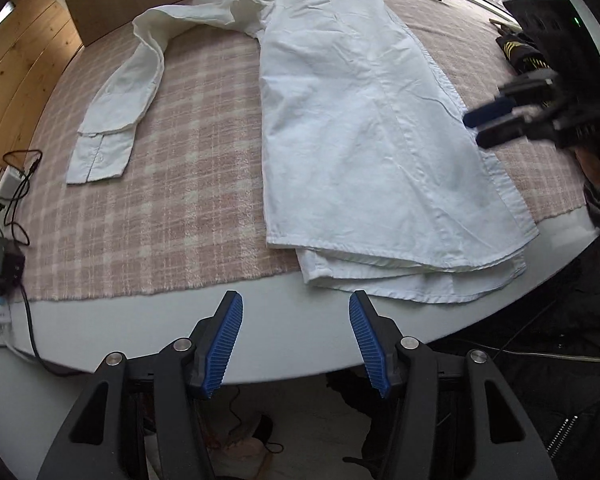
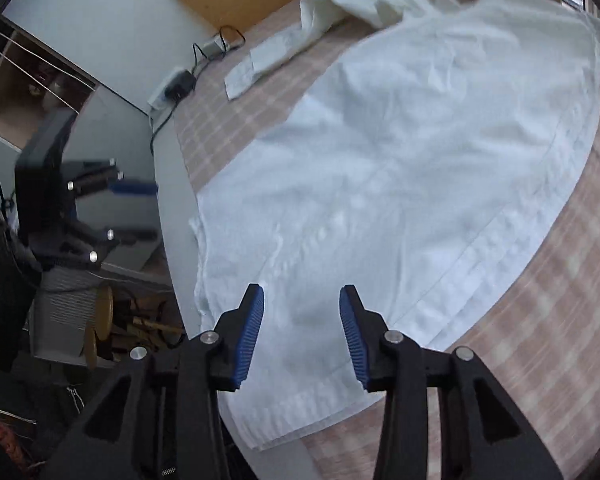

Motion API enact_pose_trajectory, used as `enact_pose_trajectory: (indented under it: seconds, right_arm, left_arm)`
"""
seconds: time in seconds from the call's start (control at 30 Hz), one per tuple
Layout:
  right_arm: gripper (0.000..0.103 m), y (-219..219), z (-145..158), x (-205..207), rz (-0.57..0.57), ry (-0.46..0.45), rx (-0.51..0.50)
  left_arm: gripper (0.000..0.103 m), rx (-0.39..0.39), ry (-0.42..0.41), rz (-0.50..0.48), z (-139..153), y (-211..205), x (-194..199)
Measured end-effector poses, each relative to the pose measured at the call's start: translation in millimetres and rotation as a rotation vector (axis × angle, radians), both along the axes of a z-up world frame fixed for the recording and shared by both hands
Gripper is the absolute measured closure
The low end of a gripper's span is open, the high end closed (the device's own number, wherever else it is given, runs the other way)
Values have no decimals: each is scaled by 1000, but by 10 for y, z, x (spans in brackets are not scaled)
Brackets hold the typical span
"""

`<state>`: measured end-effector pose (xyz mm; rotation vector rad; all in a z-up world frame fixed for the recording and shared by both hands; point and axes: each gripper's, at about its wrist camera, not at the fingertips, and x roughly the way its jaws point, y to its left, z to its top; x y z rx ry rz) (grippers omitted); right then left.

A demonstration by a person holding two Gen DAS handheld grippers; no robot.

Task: Fold clothes
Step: 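Release the shirt and move both open grippers to the folded hem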

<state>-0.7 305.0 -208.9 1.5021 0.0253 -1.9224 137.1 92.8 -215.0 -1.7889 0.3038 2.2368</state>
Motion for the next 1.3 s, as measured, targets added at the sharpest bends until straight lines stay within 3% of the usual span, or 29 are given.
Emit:
enact_pose_trajectory:
  seconds: [0.23,0.37,0.47,0.57,0.8,0.93,1.3]
  right_arm:
    - [64,-77,-181,787,-192,-10,253]
    - [63,-29,63,1116,-332,21,168]
    - [60,-256,94,1288,-319,45,181]
    - [59,-509,67,1360,-271,112,280]
    - [58,-641,-97,1313,-173,150,429]
    - [59,-608,-122,1277,-166,131,420]
    - [59,-526,17,1157,-182,117,333]
  left_arm:
    - [50,17,37,-215,-149,-139,-145]
    - [50,18,61,-306,-194,-185,-207]
    - [50,25,55,-365,-239,-191,-219]
    - [50,21,64,-424,-280,-163,-216]
    - [50,21,76,-527,-367,-57,-233]
    - [50,-17,75,-568,-466,27,-256]
    - [58,-31,54,-548,-525,-5,-451]
